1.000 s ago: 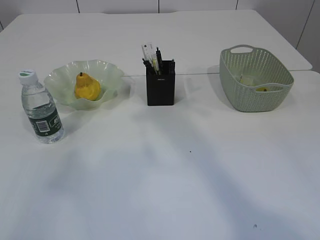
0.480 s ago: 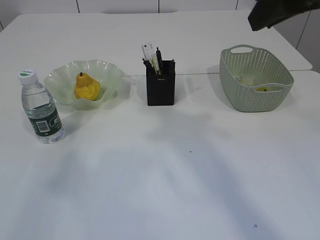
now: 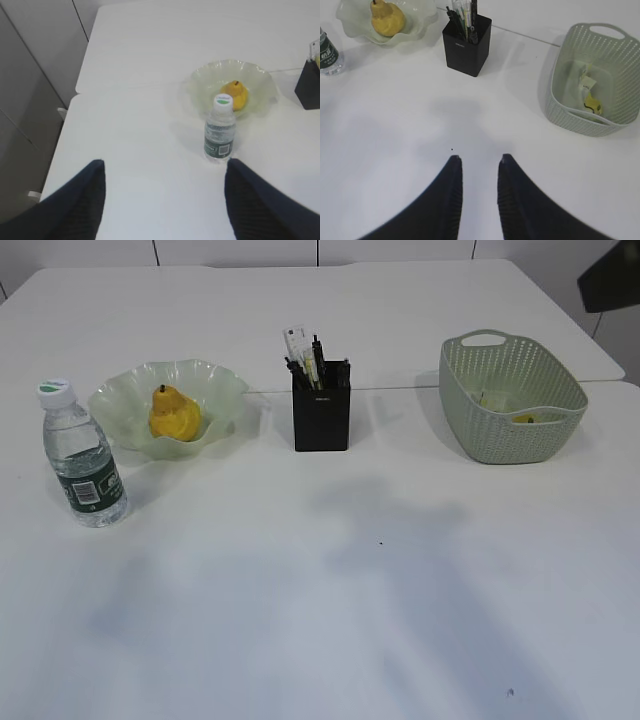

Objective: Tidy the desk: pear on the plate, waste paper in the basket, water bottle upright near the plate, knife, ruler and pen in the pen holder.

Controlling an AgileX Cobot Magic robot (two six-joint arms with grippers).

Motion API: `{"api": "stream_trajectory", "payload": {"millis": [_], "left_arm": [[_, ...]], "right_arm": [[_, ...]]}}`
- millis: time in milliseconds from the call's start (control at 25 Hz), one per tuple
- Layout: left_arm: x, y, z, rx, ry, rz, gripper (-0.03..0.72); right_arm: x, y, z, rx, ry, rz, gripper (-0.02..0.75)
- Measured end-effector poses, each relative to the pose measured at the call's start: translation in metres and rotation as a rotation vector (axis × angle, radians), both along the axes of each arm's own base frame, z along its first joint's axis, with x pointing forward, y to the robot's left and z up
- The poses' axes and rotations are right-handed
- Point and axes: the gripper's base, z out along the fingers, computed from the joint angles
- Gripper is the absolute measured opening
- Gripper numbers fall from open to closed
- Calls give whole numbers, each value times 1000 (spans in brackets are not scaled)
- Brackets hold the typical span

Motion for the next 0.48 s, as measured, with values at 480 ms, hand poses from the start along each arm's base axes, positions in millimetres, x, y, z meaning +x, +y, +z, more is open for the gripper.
{"api": "stream_trajectory", "payload": {"millis": [480], "left_arm": [[-22,-11,-29,-9,-9,-140,526]], "right_arm": [[-66,-24,-16,12,-71,-2,213]]}}
